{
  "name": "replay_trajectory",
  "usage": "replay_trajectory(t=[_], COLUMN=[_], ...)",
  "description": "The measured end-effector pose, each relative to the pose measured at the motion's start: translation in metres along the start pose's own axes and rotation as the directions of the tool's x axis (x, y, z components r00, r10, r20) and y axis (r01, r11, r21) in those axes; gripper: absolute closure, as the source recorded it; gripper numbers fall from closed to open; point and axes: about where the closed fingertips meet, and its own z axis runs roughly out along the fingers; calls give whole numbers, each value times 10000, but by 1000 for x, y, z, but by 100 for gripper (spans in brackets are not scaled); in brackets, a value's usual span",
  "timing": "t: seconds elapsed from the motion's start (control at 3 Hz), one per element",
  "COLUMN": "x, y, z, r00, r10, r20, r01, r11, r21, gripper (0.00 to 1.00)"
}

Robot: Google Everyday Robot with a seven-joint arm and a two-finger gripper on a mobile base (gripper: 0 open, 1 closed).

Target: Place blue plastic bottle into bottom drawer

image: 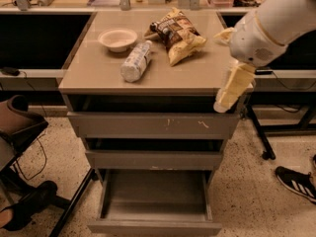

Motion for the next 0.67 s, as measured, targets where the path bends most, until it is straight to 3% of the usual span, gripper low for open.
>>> replay_trajectory(t=[0.33,0.67], x=[-38,-85], y=[-29,-55], z=[41,64], r00=[9930,9849], r10=[-725,-1466], r20=[936,920], r01=[745,1501], r11=[9971,9881], r21=[-172,-322], gripper=[0,0])
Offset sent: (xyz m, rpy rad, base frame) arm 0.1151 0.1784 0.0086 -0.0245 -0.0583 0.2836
